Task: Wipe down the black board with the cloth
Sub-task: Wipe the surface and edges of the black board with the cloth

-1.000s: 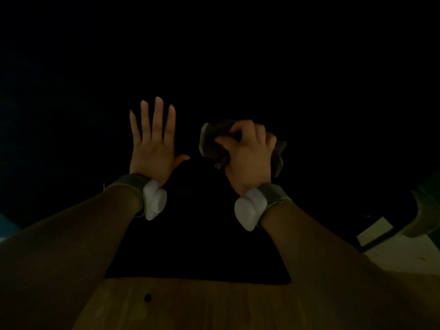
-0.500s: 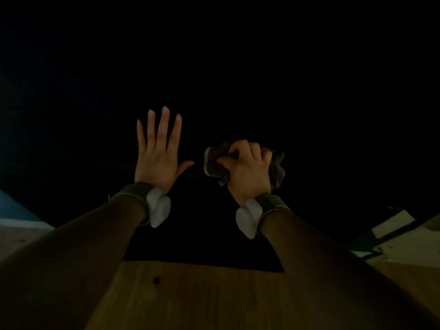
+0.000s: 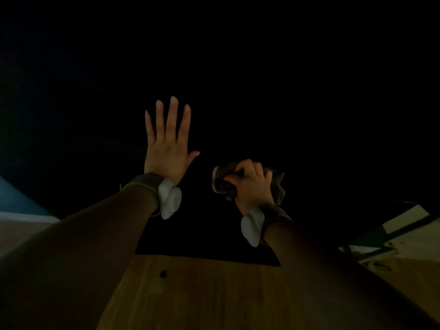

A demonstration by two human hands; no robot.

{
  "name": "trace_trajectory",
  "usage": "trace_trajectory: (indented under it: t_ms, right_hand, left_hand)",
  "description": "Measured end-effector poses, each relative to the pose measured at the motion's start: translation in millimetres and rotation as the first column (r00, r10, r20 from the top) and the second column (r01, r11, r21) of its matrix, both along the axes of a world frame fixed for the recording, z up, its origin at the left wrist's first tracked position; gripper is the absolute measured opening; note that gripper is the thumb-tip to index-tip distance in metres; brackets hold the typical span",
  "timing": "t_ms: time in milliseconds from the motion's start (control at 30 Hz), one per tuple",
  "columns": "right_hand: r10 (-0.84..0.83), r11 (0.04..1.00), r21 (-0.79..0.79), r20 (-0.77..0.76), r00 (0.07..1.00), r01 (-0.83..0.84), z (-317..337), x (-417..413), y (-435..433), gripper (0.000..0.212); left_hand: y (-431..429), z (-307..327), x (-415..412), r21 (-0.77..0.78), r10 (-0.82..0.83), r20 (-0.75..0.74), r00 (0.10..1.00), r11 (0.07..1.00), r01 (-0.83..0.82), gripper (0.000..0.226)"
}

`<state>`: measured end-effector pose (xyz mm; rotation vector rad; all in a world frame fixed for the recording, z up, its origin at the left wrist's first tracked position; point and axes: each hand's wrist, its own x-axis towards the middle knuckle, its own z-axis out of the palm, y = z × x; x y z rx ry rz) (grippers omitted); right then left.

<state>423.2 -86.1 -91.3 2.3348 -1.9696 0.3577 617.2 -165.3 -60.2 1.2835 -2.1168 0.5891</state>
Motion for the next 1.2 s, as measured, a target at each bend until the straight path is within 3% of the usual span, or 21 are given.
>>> trace_trajectory:
  t_ms: [267,400,533,700,933,1200]
  right_hand:
    - [0.04,0.983,0.174,0.065,0.997,-0.05,19.1,-8.0,-8.0,0.029]
    - [0.011,0.984,0.174,0.125,0.992,-0.033,35.6,-9.6,3.7,0.034]
    - [-0.039,0.997,0.075,0.235,0.971,0.021,69.0,-14.9,20.9,0.038]
    - [0.015,0.998,-0.063,0.393,0.919,0.011,131.9,-19.1,35.9,0.042]
    - [0.106,0.979,-0.202,0.403,0.909,-0.024,204.0,-10.2,54.0,0.043]
    - [0.12,0.968,-0.25,0.359,0.926,-0.029,260.8,-4.7,62.6,0.048]
  left_hand:
    - [12.5,8.8,2.7,0.055,-0.004,0.022,1.0,0.998,0.003,0.092]
    - [29.1,18.8,11.4,0.077,-0.021,0.032,0.999,0.997,0.018,0.085]
    - [43.7,33.1,18.5,0.094,-0.077,0.005,0.997,0.993,0.076,0.083]
    - [53.5,67.7,17.3,0.046,-0.044,-0.005,0.999,0.998,0.044,0.083]
    - [51.6,128.3,10.0,0.165,0.039,-0.234,0.972,0.986,0.0,0.078]
    - [58.0,201.8,5.9,0.103,0.01,-0.294,0.956,0.994,0.022,0.078]
